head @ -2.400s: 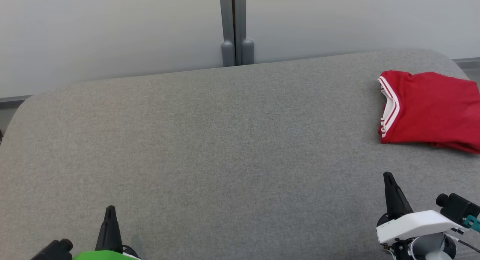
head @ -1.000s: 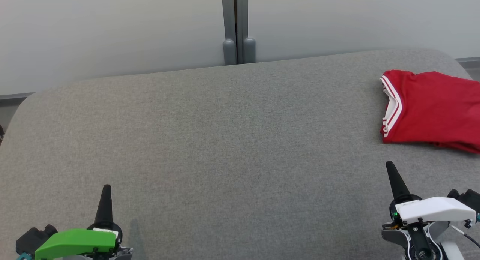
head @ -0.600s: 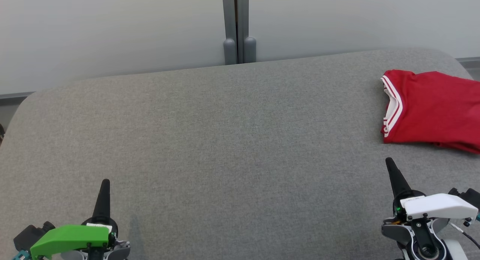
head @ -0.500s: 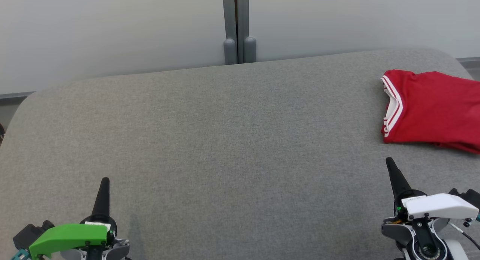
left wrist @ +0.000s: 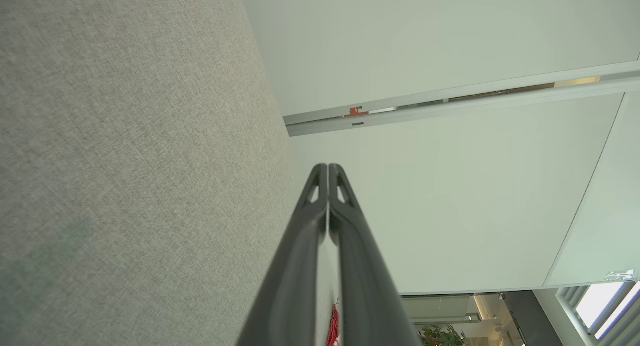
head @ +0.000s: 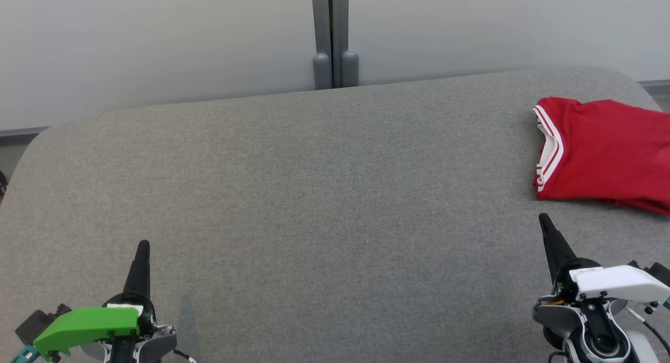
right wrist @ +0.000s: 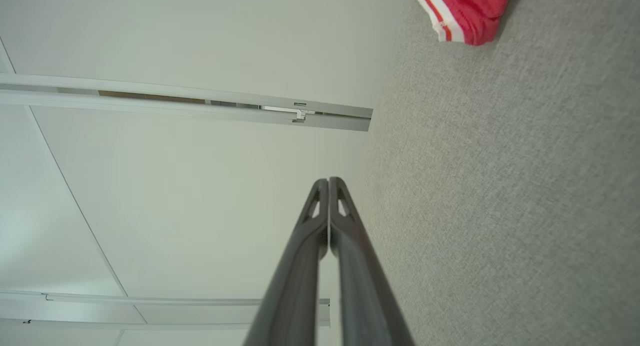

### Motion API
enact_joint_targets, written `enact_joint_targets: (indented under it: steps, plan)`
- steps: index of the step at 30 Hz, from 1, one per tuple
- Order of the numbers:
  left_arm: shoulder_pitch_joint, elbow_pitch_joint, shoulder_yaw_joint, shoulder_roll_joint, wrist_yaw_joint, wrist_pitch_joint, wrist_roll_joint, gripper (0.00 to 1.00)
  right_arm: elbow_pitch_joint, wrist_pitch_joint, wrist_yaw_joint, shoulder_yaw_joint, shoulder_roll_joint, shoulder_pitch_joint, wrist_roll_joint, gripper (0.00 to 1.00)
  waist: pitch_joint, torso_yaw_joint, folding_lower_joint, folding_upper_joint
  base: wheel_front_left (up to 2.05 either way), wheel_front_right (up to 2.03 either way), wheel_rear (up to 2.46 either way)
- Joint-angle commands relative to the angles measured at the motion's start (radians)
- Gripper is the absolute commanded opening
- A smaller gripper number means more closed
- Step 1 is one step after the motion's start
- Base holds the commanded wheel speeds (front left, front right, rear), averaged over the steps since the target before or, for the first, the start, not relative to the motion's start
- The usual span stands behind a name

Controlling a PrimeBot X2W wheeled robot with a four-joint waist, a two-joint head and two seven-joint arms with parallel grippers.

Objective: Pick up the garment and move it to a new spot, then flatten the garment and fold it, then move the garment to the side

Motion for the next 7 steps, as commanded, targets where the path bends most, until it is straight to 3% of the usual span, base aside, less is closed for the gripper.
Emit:
enact_joint_targets:
  steps: [1,7]
  plan:
    - [-0.028,-0.001,0.005,0.005,-0.010,0.008,-0.021,0.00,0.001,0.006,0.000,-0.004,-0.003,-0.012,0.021,0.00,0.000,0.000,0.0000,0.0000,0.00,0.00,0.00]
    - [-0.039,0.007,0.013,0.003,-0.017,0.022,-0.068,0.00,0.003,0.020,0.000,-0.008,-0.002,-0.020,0.076,0.00,0.001,0.001,0.0000,0.0000,0.00,0.00,0.00]
